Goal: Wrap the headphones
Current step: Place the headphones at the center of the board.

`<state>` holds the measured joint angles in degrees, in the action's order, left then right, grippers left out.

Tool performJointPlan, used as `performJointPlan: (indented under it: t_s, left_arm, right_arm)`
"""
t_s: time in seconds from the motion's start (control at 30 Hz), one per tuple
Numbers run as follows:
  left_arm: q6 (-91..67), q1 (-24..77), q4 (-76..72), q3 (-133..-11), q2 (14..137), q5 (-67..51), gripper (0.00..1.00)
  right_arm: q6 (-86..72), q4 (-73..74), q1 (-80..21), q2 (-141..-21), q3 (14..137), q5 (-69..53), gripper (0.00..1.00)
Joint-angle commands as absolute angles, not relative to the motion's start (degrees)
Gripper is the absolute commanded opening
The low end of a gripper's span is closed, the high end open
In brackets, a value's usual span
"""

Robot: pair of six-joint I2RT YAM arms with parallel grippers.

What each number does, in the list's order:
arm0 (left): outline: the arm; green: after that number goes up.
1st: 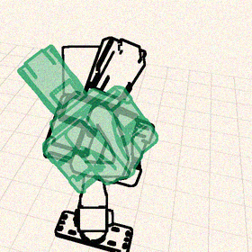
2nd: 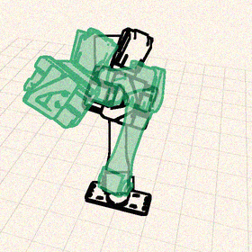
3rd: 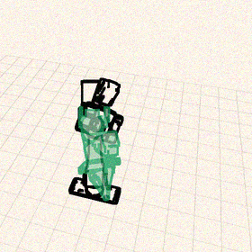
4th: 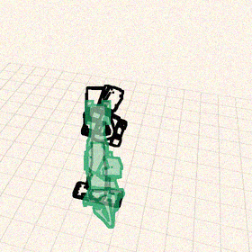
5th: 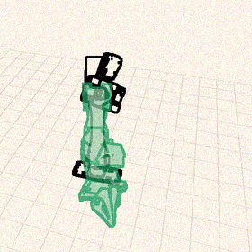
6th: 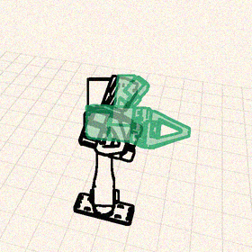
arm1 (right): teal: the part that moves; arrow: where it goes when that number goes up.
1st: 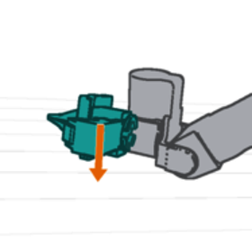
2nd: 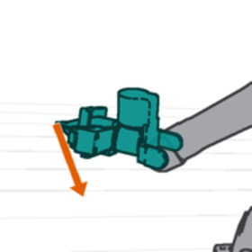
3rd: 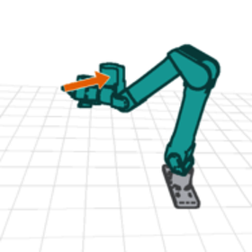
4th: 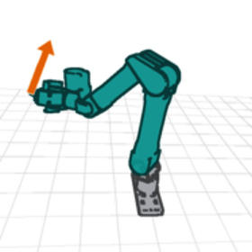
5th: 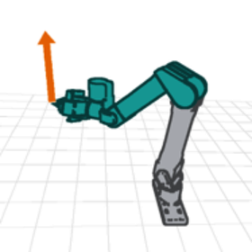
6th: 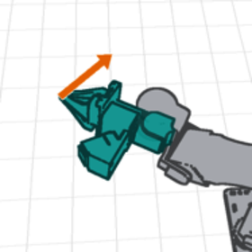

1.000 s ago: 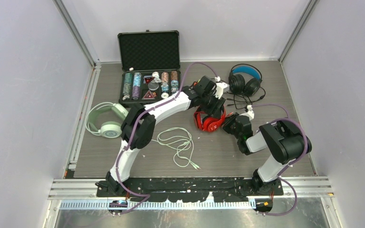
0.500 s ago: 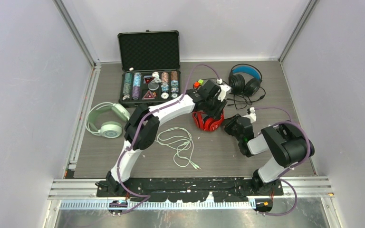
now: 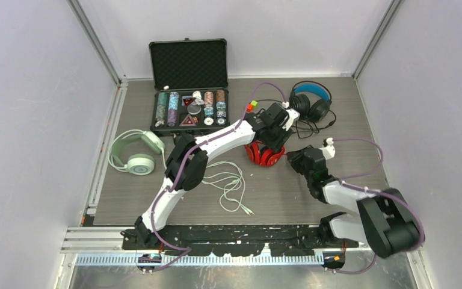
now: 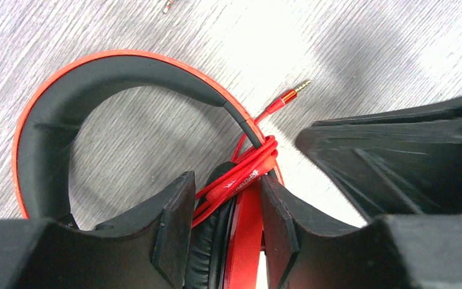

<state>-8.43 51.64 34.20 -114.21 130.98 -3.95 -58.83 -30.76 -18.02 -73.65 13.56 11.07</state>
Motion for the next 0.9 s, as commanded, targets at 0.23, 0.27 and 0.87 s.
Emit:
performJointPlan:
  t_s: [0.23,0.27,0.87]
  left_arm:
    - [-9.38,51.6,47.35,-120.34,135.24,0.89,0.57]
    - [-9.66,51.59,47.28,-120.63,134.67,0.51,0.59]
    - [-12.64,50.74,47.62,-122.53,120.35,-5.55,0.99]
  right_arm:
    - [-60.85,-5.11,-17.92,-45.76,15.03,23.59,0.29]
    - [-60.59,-3.83,-17.93,-44.07,15.34,23.76,0.32]
    - [-58.28,16.36,-17.93,-36.94,27.12,14.18,0.59]
